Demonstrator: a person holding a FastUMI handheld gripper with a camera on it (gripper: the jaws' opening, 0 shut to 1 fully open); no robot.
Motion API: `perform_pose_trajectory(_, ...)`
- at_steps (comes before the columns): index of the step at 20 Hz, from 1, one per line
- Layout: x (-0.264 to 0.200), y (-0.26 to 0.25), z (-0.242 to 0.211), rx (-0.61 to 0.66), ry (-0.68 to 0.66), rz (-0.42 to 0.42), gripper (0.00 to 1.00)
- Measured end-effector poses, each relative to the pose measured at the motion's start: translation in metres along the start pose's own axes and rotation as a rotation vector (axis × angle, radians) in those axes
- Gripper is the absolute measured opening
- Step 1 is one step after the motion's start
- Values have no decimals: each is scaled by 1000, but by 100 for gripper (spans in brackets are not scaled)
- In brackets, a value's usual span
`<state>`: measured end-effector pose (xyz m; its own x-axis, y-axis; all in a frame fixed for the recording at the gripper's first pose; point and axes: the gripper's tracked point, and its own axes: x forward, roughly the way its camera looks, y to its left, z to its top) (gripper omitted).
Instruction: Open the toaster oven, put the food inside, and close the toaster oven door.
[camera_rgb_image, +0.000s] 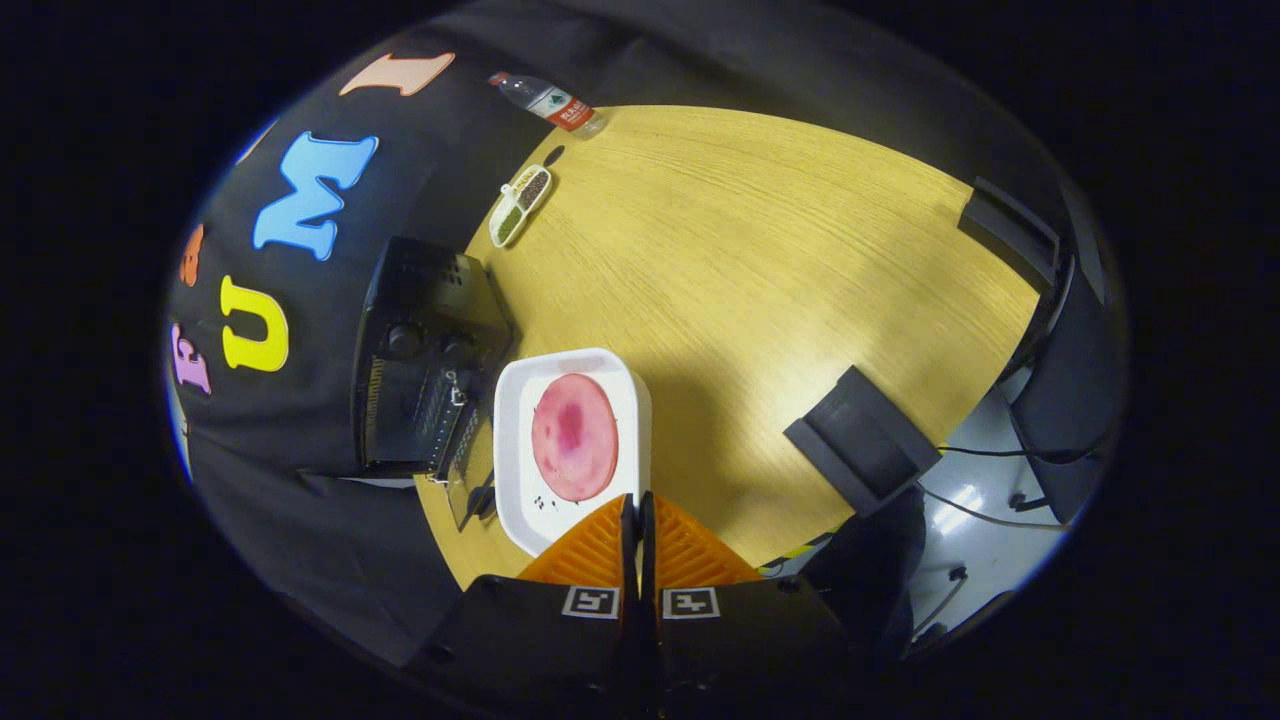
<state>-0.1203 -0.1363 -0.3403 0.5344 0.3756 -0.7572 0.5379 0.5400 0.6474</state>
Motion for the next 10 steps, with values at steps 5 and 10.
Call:
perform_pose_trajectory(5, -3, 57, -28, 65, -7, 88, 2)
perform_pose_trajectory(10, 13, 105, -49, -3, 36, 120, 2)
